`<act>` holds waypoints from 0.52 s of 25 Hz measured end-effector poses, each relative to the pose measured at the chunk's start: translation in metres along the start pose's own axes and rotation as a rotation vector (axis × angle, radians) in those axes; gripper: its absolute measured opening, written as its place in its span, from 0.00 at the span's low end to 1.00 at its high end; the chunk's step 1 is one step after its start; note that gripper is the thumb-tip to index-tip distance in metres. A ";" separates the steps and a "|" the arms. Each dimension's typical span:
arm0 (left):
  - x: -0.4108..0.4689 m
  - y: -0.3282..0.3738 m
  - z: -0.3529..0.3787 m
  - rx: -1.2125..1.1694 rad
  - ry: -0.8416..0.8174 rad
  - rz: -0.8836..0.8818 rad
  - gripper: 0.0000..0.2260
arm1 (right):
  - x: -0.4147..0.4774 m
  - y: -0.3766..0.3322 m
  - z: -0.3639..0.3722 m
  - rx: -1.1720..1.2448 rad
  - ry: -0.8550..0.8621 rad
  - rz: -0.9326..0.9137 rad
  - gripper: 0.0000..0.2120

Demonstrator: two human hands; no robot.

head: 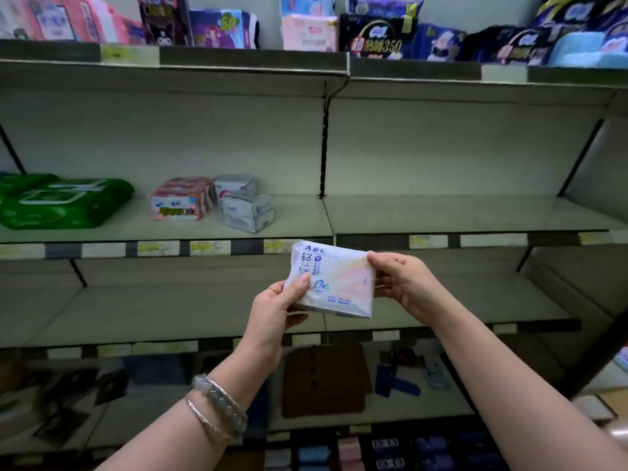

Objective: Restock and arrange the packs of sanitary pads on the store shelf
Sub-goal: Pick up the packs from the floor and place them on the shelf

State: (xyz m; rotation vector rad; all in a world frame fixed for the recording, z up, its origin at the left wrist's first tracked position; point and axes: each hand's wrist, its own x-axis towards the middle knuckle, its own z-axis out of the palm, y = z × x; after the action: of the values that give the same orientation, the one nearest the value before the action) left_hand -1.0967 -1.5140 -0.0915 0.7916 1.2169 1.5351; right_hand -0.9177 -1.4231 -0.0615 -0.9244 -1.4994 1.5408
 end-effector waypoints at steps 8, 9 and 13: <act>0.018 -0.044 -0.103 -0.002 -0.073 -0.184 0.18 | 0.023 0.070 0.080 -0.027 0.087 0.093 0.05; 0.021 -0.051 -0.116 0.002 -0.074 -0.200 0.18 | 0.025 0.082 0.089 -0.024 0.101 0.108 0.05; 0.030 -0.078 -0.154 0.025 -0.109 -0.256 0.16 | 0.030 0.126 0.117 0.027 0.188 0.173 0.04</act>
State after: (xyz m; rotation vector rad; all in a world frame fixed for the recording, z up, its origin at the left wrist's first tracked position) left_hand -1.2225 -1.5324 -0.2120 0.6974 1.2085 1.2554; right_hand -1.0416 -1.4471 -0.1818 -1.1750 -1.2913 1.5439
